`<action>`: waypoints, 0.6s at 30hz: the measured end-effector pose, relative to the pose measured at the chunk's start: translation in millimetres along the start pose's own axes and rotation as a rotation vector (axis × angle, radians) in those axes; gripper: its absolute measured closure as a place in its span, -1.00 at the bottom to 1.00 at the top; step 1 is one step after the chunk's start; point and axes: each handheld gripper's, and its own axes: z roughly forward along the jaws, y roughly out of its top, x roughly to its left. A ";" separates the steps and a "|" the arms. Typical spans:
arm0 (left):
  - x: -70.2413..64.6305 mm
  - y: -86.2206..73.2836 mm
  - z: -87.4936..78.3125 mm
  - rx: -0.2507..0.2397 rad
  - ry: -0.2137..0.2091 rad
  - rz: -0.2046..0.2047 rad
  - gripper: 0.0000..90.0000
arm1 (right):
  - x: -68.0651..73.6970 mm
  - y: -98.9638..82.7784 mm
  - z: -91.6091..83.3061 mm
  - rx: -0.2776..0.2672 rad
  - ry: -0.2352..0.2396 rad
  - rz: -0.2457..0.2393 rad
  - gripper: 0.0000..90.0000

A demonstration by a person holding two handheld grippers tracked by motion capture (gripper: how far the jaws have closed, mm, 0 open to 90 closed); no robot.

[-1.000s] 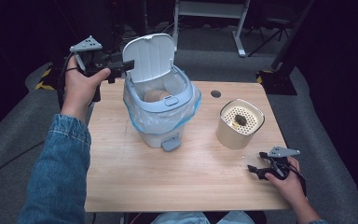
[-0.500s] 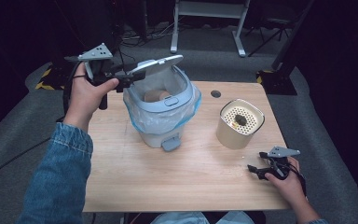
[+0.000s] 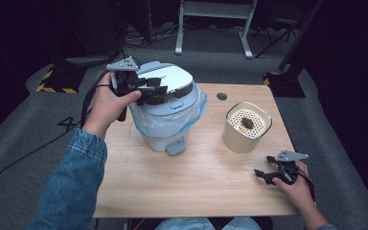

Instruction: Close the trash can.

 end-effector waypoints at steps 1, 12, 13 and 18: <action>0.5 -0.3 1.5 0.005 -0.003 -0.003 0.28 | 0.0 0.0 0.0 0.000 0.000 0.000 -0.65; 3.5 -4.9 17.0 0.067 0.040 0.001 0.92 | 0.0 0.0 0.0 0.000 0.000 0.000 -0.65; 2.9 -4.8 18.9 0.066 0.034 0.002 0.96 | 0.0 0.0 0.0 0.000 0.000 0.000 -0.65; -0.6 -3.2 24.0 0.074 0.048 0.036 1.00 | 0.0 0.0 0.0 0.000 0.000 0.000 -0.65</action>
